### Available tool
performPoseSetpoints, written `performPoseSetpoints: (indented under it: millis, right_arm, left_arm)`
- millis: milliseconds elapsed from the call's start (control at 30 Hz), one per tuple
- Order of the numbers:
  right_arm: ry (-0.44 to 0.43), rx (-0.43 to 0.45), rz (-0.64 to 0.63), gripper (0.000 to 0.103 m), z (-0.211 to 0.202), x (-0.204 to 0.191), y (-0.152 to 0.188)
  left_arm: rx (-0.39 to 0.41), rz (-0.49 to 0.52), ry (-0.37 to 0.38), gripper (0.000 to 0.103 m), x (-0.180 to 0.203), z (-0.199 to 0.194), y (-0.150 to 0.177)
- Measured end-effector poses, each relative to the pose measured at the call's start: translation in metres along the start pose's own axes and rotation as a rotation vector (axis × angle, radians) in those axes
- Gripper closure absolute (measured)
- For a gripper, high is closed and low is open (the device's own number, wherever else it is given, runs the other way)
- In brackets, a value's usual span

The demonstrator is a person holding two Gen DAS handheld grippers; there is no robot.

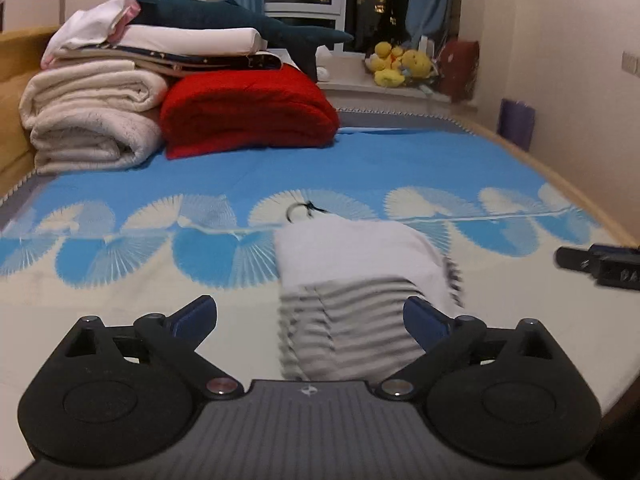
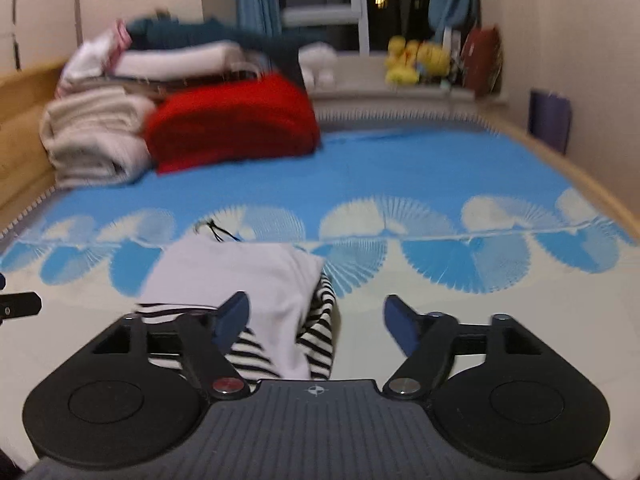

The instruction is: Fold small clothes

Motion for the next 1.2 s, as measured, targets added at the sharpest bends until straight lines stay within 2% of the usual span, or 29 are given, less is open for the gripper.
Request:
performPoseSetpoints:
  millis: [167,200,267,333,433,567,833,1200]
  right_arm:
    - [-0.009,-0.027,0.003,0.021,-0.041,-0.011,0.047]
    - [-0.015,-0.043,-0.003,0.021,-0.041,-0.014,0.054]
    - [-0.011,-0.046,-0.022,0.021,-0.048,-0.022,0.061]
    - [0.009,-0.034,-0.061,0.021,-0.05,-0.028,0.064]
    - [0.007,-0.039,-0.091,0.021,-0.046,-0.037,0.068]
    - [-0.002,-0.054,-0.107,0.021,-0.043,-0.047,0.075]
    - [-0.026,-0.062,-0.153,0.021,-0.036,-0.063,0.081]
    - [-0.052,-0.077,-0.137,0.021,-0.028,-0.078,0.079]
  left_arm:
    - [-0.008,-0.07,0.019,0.001,0.03,-0.018,0.054]
    - [-0.042,-0.084,0.004,0.001,0.033,-0.014,0.067]
    - [-0.164,-0.134,-0.066,0.001,0.031,-0.001,0.09]
    - [-0.172,-0.18,-0.064,0.001,0.03,0.003,0.09]
    - [-0.154,-0.132,-0.092,0.001,0.03,0.007,0.083]
    - [-0.172,-0.172,-0.069,0.001,0.028,0.012,0.086]
    - [-0.149,-0.154,-0.064,0.001,0.028,0.016,0.086]
    - [-0.142,-0.157,-0.073,0.001,0.023,0.022,0.083]
Point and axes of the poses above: each gripper's, at about its wrist camera, not at the fingertips, and z roughly the way its jaws point, x to its right, y to its underside, the point moved 9 cm from there along z, roughly the way its jaws point, and after that the axes turned 10 degrees about y, right-handed, at the moved point
